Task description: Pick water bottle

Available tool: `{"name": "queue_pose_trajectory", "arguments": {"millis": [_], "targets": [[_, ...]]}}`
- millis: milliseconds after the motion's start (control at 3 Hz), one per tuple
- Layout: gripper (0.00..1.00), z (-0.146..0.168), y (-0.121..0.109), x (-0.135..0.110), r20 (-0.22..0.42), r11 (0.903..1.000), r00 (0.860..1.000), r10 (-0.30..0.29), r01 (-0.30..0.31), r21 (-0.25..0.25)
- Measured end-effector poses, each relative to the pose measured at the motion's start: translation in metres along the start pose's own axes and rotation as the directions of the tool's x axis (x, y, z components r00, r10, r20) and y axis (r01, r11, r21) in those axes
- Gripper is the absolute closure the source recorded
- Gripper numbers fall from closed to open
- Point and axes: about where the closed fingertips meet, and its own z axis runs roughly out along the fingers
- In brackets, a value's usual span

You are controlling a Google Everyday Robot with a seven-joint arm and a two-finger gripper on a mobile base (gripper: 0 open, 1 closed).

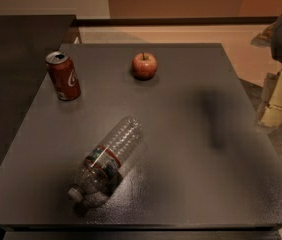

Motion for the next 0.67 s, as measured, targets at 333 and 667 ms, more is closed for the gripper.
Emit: {"name": "queue_pose_trajectory", "arguments": {"millis": [333,667], "targets": [[0.0,0.0,0.0,0.0,0.0,1.0,1.0,0.0,0.0,0.0],[0.0,0.0,0.008,-0.014,0.019,0.9977,0.998,-0.067,0.067,-0.004]]}}
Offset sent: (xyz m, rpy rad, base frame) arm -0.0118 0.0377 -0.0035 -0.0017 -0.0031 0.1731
